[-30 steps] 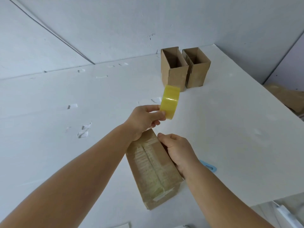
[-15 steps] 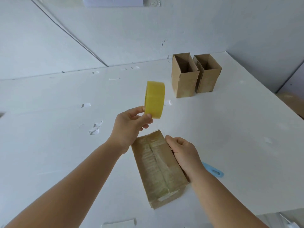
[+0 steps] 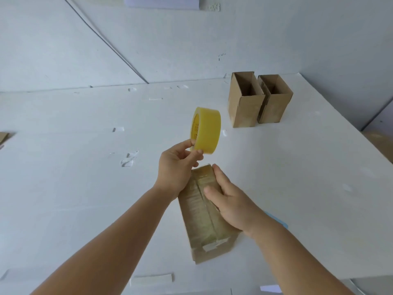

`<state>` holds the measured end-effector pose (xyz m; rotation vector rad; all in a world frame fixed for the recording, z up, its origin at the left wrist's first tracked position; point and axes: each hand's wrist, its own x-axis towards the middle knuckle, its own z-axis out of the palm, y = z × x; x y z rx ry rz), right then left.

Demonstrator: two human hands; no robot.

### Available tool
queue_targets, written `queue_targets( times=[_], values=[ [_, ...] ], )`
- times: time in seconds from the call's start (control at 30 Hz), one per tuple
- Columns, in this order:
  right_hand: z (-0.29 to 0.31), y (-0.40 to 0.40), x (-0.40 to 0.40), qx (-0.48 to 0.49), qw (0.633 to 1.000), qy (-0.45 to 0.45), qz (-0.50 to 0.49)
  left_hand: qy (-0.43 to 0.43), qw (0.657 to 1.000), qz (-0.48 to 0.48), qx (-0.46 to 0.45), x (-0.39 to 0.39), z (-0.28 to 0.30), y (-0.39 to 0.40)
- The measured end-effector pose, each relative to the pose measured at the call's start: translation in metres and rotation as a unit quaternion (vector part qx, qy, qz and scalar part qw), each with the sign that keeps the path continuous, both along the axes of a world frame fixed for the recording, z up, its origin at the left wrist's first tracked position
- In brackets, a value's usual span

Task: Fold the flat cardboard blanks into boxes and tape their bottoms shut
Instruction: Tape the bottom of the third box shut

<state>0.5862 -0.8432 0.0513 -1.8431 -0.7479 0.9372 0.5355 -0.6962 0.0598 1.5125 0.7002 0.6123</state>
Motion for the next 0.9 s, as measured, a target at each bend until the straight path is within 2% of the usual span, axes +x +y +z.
queue_targets(
  times=[0.1,0.17,0.23,0.37,0.43,0.7,0.83,0.9],
  values=[
    [0.005,-0.003,0.007,0.003,0.996,0.092,0.004,-0.005,1.000,0.008,0.001,0.001,-0.001,-0.001],
    [0.009,-0.003,0.012,-0.018,0.998,0.054,0.021,-0.008,1.000,0.004,0.005,0.001,0.000,-0.001],
    [0.013,0.000,0.015,-0.025,0.998,-0.034,0.042,-0.006,1.000,-0.001,0.013,0.000,0.000,0.000],
    [0.020,0.006,0.018,-0.054,0.991,-0.098,0.074,-0.004,1.000,0.004,0.017,-0.003,-0.001,0.002],
    [0.021,0.009,0.022,-0.070,0.988,-0.110,0.076,-0.009,1.000,0.006,0.016,-0.003,-0.002,0.000],
    [0.020,0.015,0.032,-0.103,0.988,-0.070,0.089,-0.006,1.000,0.014,0.023,-0.003,-0.003,-0.001],
    [0.019,0.010,0.027,-0.080,0.981,-0.156,0.085,-0.009,1.000,0.018,0.024,-0.004,-0.003,0.000],
    [0.022,0.011,0.025,-0.075,0.977,-0.170,0.103,-0.013,0.999,0.023,0.023,-0.004,-0.003,0.001]
  ],
)
